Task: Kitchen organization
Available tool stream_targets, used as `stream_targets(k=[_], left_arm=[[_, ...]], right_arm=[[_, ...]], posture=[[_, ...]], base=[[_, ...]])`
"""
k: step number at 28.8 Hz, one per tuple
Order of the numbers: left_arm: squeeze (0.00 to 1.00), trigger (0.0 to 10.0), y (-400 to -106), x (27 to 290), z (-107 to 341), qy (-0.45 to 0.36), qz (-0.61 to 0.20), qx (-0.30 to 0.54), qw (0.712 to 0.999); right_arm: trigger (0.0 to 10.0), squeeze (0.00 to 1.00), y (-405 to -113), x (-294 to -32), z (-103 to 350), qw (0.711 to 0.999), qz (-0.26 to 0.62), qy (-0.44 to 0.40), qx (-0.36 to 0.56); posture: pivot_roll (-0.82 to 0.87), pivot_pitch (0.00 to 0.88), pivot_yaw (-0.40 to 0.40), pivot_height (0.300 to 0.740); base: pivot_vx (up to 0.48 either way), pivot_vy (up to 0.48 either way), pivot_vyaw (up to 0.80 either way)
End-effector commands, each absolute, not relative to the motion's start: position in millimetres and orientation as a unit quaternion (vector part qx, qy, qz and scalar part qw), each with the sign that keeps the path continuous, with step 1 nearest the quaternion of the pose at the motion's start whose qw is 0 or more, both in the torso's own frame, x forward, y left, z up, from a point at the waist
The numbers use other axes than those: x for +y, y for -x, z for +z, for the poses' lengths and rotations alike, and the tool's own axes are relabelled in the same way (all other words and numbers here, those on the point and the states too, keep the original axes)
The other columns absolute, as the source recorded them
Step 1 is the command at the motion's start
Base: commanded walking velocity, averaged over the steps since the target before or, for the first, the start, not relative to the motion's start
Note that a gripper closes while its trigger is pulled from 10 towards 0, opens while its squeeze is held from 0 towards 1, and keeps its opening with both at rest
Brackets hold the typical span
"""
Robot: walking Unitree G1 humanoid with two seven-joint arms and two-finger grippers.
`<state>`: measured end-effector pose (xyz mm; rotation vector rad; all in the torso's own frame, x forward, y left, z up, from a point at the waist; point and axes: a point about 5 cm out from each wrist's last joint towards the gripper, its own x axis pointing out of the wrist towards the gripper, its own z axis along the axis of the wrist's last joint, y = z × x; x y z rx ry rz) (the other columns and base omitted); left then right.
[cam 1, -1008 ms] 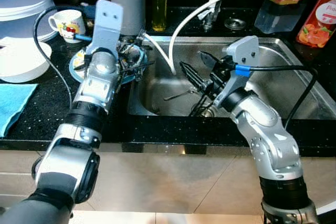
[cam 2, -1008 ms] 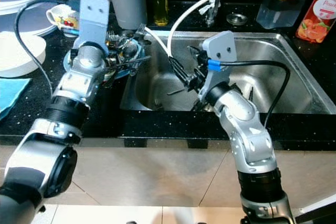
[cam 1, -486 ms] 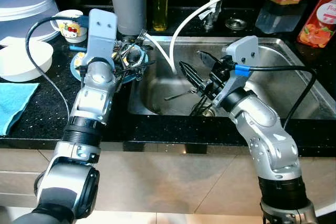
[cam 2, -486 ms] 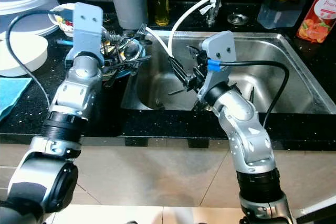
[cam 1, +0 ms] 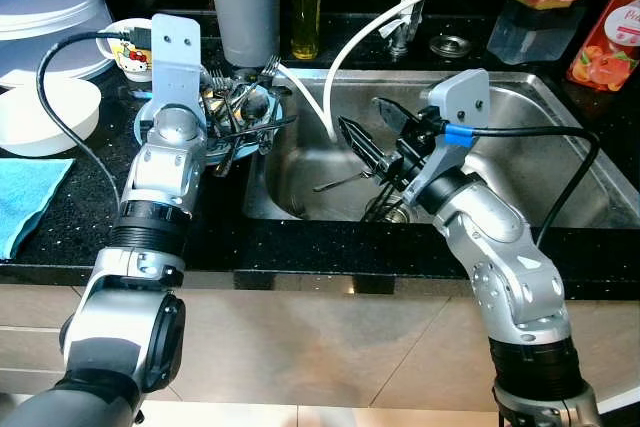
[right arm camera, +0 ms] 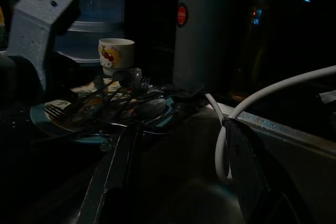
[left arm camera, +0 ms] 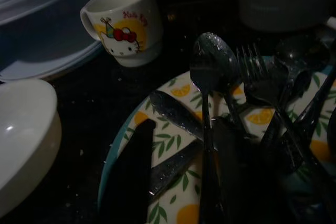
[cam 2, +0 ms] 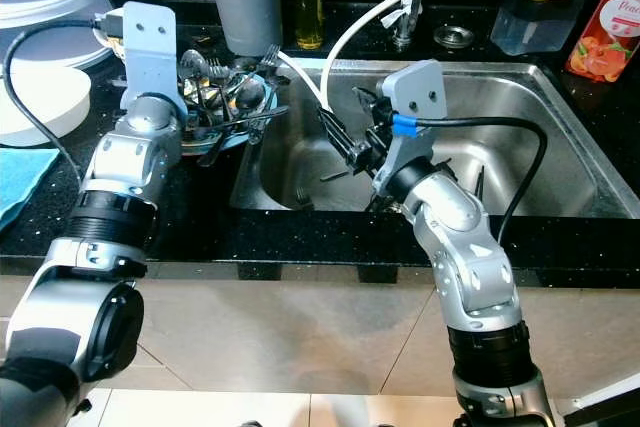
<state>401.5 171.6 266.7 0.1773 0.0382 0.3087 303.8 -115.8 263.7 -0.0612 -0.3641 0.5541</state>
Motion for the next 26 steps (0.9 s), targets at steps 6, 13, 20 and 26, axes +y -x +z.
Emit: stream_targets(k=[6, 13, 20, 26], left_arm=[[0.0, 10.0, -408.7, 186.5, 262.5, -0.055, 0.122, 0.059, 0.989], [0.0, 10.0, -411.5, 187.0, 256.4, -0.068, 0.07, 0.065, 0.993], [0.0, 10.0, -412.8, 183.3, 250.0, -0.077, 0.069, 0.066, 0.992], [0.0, 10.0, -414.5, 187.8, 251.7, -0.068, 0.071, 0.067, 0.993]], right_arm=[[10.0, 0.0, -301.8, -116.8, 264.3, 0.944, 0.27, 0.033, -0.187], [10.0, 0.0, -301.3, -117.3, 263.7, 0.944, 0.271, 0.034, -0.186], [10.0, 0.0, -302.2, -116.8, 266.0, 0.943, 0.273, 0.035, -0.188], [10.0, 0.0, -302.2, -118.2, 265.5, 0.944, 0.27, 0.034, -0.186]], posture=[[0.07, 0.058, 0.041, 0.74], [0.07, 0.052, 0.037, 0.74], [0.07, 0.061, 0.027, 0.74], [0.07, 0.067, 0.029, 0.74]], base=[[0.0, 0.0, 0.0], [0.0, 0.0, 0.0], [0.0, 0.0, 0.0], [0.0, 0.0, 0.0]])
